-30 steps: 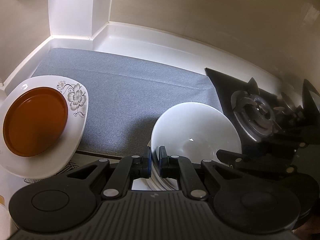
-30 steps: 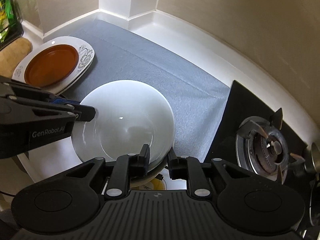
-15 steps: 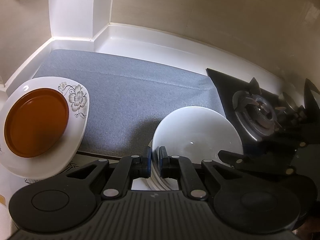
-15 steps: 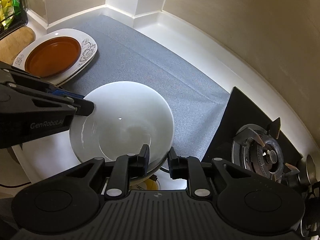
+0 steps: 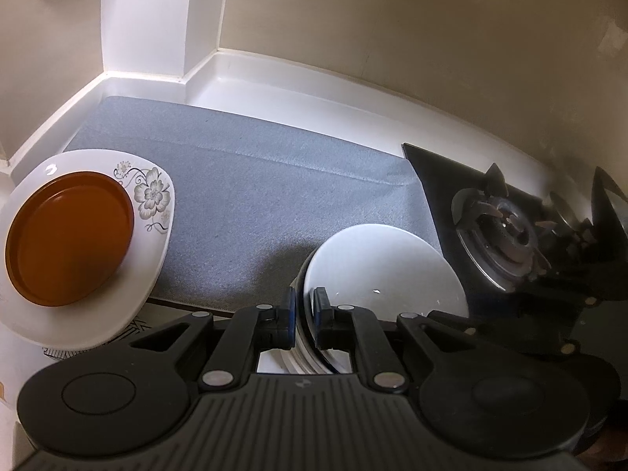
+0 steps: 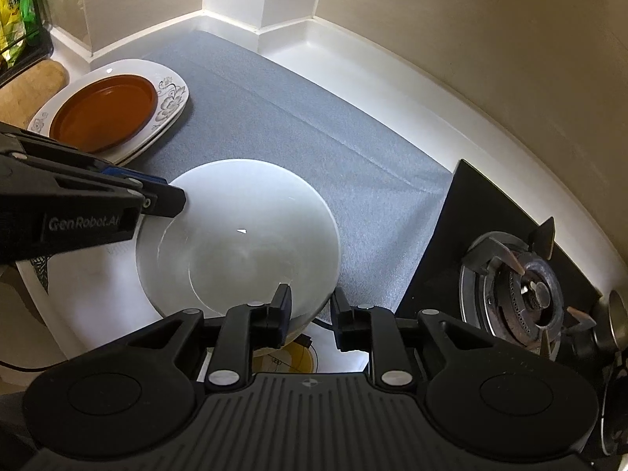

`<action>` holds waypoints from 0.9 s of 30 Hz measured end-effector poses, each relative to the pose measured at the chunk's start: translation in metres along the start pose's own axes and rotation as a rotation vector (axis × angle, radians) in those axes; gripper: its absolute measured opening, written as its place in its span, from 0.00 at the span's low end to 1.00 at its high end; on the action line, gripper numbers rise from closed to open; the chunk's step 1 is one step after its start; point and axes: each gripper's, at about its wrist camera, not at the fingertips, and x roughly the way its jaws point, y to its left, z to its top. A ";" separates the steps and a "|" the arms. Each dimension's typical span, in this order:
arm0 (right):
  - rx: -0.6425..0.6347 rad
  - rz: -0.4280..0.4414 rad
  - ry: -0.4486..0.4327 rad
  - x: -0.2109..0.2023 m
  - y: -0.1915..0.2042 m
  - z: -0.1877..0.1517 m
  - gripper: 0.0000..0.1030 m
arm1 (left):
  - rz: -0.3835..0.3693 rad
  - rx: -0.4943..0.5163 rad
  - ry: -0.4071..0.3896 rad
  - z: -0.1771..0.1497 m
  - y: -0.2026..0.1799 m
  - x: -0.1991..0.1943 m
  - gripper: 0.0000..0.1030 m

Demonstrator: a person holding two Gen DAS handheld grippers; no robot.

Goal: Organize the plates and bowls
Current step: 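Grasp the bowl stack rim with the right gripper while the left gripper holds it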

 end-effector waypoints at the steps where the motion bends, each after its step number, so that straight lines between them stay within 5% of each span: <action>1: 0.003 0.002 -0.006 -0.001 0.000 -0.001 0.24 | -0.001 -0.002 0.000 0.000 0.000 0.000 0.09; 8: 0.042 0.018 -0.043 -0.008 -0.006 -0.003 0.35 | -0.037 -0.046 -0.028 -0.001 0.007 -0.008 0.13; 10: 0.087 0.041 -0.079 -0.013 -0.015 -0.006 0.42 | -0.046 -0.080 -0.048 -0.001 0.013 -0.013 0.28; 14: 0.285 0.131 -0.124 -0.016 -0.043 -0.014 0.61 | -0.072 -0.157 -0.038 0.000 0.025 -0.012 0.32; 27: 0.581 0.315 0.020 0.031 -0.072 -0.025 0.61 | -0.116 -0.321 0.145 -0.008 0.037 0.029 0.46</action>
